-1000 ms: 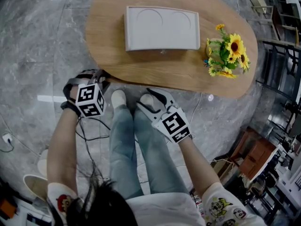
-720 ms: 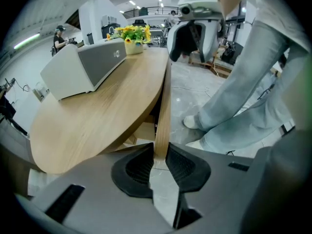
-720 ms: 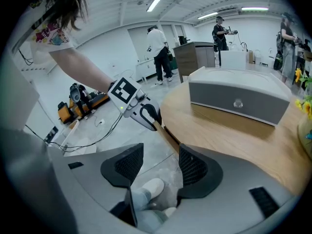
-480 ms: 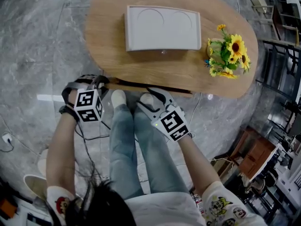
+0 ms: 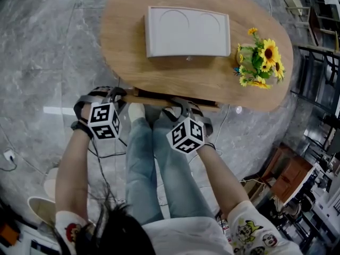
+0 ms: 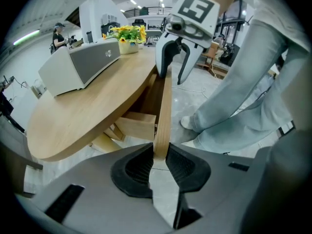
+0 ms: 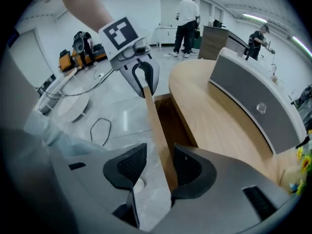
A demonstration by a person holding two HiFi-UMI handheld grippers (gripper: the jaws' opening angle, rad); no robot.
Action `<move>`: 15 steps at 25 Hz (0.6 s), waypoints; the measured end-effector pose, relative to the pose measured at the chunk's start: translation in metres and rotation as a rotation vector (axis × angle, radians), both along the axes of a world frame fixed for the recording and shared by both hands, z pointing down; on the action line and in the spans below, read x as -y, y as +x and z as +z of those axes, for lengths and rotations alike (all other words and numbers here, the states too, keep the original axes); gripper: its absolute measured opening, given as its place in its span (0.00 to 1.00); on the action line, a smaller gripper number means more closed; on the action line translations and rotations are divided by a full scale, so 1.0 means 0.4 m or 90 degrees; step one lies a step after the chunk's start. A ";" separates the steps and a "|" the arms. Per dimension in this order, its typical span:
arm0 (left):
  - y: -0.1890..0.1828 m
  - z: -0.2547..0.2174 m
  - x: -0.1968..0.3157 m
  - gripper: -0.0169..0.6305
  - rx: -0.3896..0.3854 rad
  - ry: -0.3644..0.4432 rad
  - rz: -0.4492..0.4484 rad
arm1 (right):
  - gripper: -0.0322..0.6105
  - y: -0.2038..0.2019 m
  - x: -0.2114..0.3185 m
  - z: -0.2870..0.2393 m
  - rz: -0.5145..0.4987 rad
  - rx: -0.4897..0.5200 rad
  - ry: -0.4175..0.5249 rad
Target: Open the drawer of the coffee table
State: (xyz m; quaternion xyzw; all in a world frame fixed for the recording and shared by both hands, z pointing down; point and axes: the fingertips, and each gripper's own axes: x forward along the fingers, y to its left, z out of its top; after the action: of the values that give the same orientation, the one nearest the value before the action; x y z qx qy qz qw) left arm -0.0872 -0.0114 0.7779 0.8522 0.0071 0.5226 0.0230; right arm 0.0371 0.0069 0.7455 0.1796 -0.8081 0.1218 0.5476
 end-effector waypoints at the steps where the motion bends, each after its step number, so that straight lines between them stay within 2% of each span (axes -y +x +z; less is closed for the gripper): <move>1: 0.000 0.000 -0.001 0.14 0.000 -0.001 -0.003 | 0.29 0.007 -0.001 0.008 -0.017 -0.019 0.010; 5: 0.001 0.003 0.002 0.14 0.000 0.001 -0.013 | 0.17 0.028 0.006 0.034 -0.065 -0.069 0.045; 15: -0.003 0.005 -0.030 0.14 0.022 -0.011 -0.037 | 0.17 0.023 -0.024 0.034 -0.097 -0.058 0.054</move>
State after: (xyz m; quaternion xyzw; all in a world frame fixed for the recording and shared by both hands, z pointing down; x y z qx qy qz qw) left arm -0.0885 0.0006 0.7801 0.8428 -0.0138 0.5361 0.0457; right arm 0.0465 0.0165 0.7592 0.1459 -0.7982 0.0368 0.5832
